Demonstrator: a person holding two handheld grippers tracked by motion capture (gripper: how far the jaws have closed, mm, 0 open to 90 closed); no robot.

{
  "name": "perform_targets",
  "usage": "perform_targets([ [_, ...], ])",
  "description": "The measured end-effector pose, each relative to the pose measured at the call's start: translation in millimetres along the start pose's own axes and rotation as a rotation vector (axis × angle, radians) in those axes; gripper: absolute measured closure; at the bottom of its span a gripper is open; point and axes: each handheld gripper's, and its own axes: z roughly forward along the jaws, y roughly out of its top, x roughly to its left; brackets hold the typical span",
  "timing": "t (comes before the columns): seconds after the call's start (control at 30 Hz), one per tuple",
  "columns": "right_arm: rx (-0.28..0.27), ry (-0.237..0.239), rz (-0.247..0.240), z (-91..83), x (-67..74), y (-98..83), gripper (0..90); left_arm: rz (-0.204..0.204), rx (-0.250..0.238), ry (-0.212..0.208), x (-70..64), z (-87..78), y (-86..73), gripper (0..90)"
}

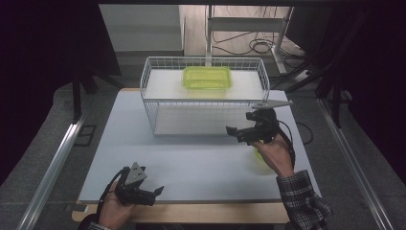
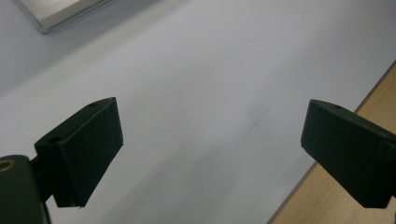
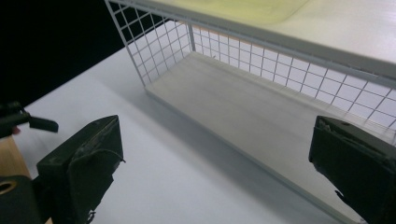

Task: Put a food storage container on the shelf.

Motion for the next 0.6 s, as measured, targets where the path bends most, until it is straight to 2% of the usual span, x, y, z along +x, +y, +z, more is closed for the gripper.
perform_targets([
  [0.03,0.0,-0.001,-0.02,-1.4,3.9,-6.0,2.8,0.016,-0.015,0.004,-0.2,-0.2,-0.1,5.2],
  [0.1,-0.002,0.005,-0.026,-2.3,7.9,-12.9,2.7,0.025,-0.023,0.008,-0.1,-0.4,-0.2,5.3],
  [0.3,-0.003,-0.002,-0.042,-2.6,14.4,-34.6,2.2,0.029,-0.038,0.01,0.7,-0.9,-1.1,5.1],
  [0.4,-0.006,-0.024,-0.043,-3.4,17.1,-49.2,2.3,0.028,-0.042,0.012,1.1,-0.9,-1.4,4.8],
  [0.43,-0.006,-0.024,-0.043,-3.4,17.1,-49.2,2.3,0.028,-0.042,0.012,1.1,-0.9,-1.4,4.9],
  [0.47,-0.017,-0.046,-0.031,-3.5,18.1,-56.7,3.0,0.027,-0.044,0.016,1.5,-1.3,-1.6,5.1],
  [0.6,-0.019,-0.052,-0.025,-2.2,19.3,-67.9,3.2,0.016,-0.046,0.015,2.7,-1.8,-1.9,5.5],
])
